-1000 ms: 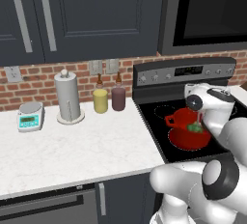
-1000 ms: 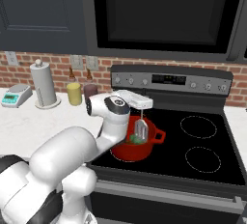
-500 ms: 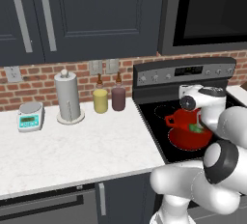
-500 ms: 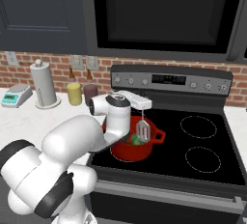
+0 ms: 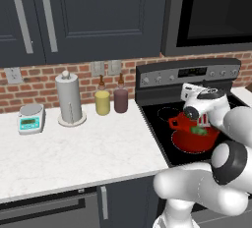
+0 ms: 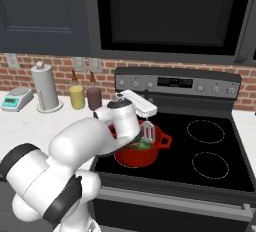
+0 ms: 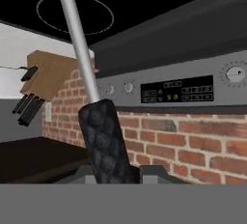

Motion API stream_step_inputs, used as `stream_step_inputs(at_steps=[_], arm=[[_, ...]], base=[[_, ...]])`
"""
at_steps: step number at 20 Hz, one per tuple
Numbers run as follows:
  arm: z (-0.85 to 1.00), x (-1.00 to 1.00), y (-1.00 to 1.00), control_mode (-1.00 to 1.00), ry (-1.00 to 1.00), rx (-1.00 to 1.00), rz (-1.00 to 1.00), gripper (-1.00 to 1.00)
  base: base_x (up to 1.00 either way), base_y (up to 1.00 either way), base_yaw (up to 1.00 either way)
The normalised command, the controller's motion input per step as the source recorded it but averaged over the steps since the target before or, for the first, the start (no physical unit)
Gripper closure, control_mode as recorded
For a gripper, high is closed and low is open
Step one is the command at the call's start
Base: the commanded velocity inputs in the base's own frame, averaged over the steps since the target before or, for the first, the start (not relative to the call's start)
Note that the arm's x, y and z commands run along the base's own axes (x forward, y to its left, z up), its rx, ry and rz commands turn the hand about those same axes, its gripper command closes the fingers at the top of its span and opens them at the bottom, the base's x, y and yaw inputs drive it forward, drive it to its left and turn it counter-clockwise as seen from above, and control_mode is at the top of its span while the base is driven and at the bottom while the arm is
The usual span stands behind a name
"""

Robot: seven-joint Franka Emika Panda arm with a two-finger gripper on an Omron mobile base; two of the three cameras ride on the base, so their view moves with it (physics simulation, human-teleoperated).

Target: Put the mushroom and broccoli in the pot. Retrieve the spatula and lightly stir the vegetables in the pot.

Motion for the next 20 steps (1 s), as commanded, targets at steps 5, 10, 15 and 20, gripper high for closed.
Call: stream_step_inputs(at_steps=[5,10,15,20], arm=[[-0.12,0.23,0.38,-1.0,-0.45,0.16,0.1,1.0],[0.01,0.14,0.18,-1.0,-0.23,0.18,0.07,1.0],[0.46,-0.13,-0.05,-1.0,0.19,0.0,0.0,1.0],[0.47,-0.55,-0.14,-1.0,0.14,0.0,0.0,1.0]], base=[[0.0,0.0,0.0],[0.0,0.0,0.0],[0.0,0.0,0.0],[0.0,0.0,0.0]])
